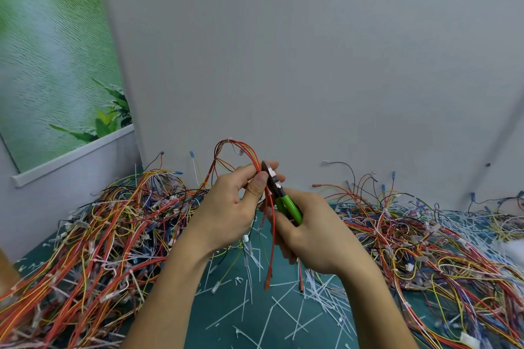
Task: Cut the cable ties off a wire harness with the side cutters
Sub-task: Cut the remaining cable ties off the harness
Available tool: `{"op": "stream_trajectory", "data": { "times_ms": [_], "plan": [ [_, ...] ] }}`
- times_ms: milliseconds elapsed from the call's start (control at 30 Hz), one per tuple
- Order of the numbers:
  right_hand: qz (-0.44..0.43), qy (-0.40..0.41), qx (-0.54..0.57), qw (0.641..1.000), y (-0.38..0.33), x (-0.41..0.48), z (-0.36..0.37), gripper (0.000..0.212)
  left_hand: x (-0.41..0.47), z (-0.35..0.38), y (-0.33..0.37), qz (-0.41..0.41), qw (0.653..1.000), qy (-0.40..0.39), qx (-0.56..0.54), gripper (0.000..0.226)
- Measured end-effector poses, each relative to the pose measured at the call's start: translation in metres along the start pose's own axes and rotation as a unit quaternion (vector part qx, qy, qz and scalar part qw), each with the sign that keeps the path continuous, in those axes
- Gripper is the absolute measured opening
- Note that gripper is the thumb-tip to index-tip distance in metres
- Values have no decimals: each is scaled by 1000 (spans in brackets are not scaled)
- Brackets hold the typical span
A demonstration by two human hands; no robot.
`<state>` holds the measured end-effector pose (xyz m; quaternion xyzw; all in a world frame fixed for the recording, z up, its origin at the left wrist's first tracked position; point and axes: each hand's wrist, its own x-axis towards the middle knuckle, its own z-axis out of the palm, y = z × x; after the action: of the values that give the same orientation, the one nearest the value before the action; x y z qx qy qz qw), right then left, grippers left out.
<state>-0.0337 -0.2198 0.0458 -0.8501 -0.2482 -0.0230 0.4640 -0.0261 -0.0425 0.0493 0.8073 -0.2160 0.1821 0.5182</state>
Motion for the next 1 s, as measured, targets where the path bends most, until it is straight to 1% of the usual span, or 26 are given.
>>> {"op": "stream_trajectory", "data": {
  "times_ms": [200, 433, 567, 867, 1000],
  "plan": [
    [-23, 1, -35, 999, -1, 0, 4, 13, 1, 0, -2, -3, 1000, -2, -8, 31],
    [-29, -6, -31, 999, 0, 1, 4, 7, 1, 1, -3, -3, 1000, -5, -13, 34],
    [-29, -2, -40, 999, 1, 1, 3, 9, 1, 1, -3, -4, 1000, -5, -11, 32],
    [-27, 18, -38, 999, 0, 2, 6, 15, 1, 0, 0, 0, 1000, -2, -11, 36],
    [-32, 11, -43, 999, -1, 2, 7, 13, 1, 1, 0, -2, 1000, -4, -19, 35]
  ]
}}
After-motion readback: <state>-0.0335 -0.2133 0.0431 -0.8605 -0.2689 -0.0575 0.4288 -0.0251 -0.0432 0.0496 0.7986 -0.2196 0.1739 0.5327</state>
